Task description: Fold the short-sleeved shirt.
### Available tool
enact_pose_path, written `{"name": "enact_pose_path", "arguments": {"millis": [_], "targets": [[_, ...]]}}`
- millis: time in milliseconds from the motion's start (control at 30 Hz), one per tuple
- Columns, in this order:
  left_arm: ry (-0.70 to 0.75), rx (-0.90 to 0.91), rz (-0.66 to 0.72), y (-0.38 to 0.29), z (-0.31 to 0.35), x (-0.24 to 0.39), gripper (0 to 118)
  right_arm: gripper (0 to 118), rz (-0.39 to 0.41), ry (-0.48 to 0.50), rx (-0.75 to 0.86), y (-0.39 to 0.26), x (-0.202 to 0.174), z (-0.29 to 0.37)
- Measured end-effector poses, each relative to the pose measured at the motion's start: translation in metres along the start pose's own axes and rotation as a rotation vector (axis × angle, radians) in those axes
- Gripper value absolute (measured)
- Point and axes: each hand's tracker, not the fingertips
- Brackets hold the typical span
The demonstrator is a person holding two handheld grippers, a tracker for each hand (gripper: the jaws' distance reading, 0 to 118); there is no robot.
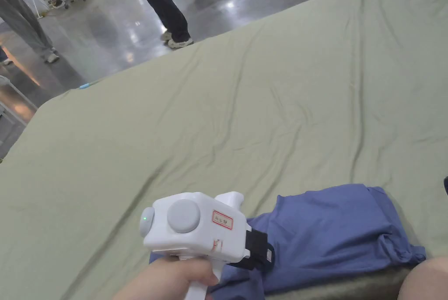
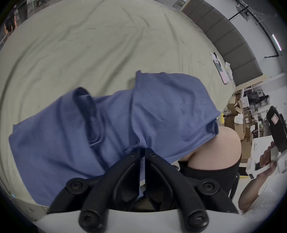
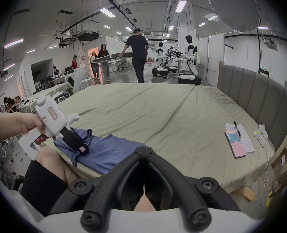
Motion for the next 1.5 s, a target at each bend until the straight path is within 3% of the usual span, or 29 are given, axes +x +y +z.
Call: {"name": "enact_pose_path", "arguments": {"millis": [233,433,467,500,567,700,800,867,933,967,1000,1033,1067,1133,1233,1500], "targets": [[-0.132,0.2,-0.02,-0.03,0.085,-0.025,5,1,0.038,0.006,0.007,0.007,-0.008,0.008],[-0.077,0.368,0.137,-0.078,0.14,-0.153,6,1,0.065,0.01,-0.008,0.015,-0.023,-0.001],[-0.11,0.363,0.172,-0.087,0.139,-0.175,21,1,0.073,0.012,-0.013,0.016,-0.027,-0.003],[-0.159,0.371,0.201,-0.097,0.135,-0.198,48,1,0.081,0.014,-0.02,0.017,-0.03,-0.005],[-0.219,0.348,0.288,-0.11,0.119,-0.231,117,1,0.096,0.014,-0.036,0.02,-0.038,-0.01],[-0.379,0.333,0.461,-0.125,0.077,-0.262,116,1,0.117,0.016,-0.066,0.024,-0.053,-0.02],[-0.451,0.387,0.409,-0.116,0.049,-0.259,118,1,0.12,0.012,-0.09,0.026,-0.064,-0.028],[-0.509,0.415,0.363,-0.107,0.05,-0.256,118,1,0.12,0.016,-0.098,0.026,-0.071,-0.031],[-0.587,0.391,0.42,-0.099,0.043,-0.277,117,1,0.128,0.024,-0.116,0.026,-0.077,-0.034],[-0.607,0.38,0.399,-0.097,0.042,-0.276,108,1,0.134,0.024,-0.122,0.026,-0.08,-0.036],[-0.614,0.378,0.358,-0.095,0.041,-0.273,81,1,0.141,0.024,-0.129,0.026,-0.082,-0.037],[-0.611,0.375,0.341,-0.093,0.039,-0.269,37,1,0.146,0.024,-0.133,0.026,-0.085,-0.038],[-0.596,0.372,0.346,-0.091,0.039,-0.27,9,1,0.148,0.024,-0.134,0.026,-0.086,-0.039],[-0.427,0.303,0.356,-0.084,0.023,-0.261,9,1,0.148,0.024,-0.134,0.028,-0.088,-0.04],[-0.497,0.343,0.356,-0.084,0.027,-0.261,9,1,0.153,0.022,-0.133,0.03,-0.091,-0.037],[-0.481,0.404,0.372,-0.085,0.073,-0.244,8,1,0.154,0.012,-0.125,0.03,-0.087,-0.032]]}}
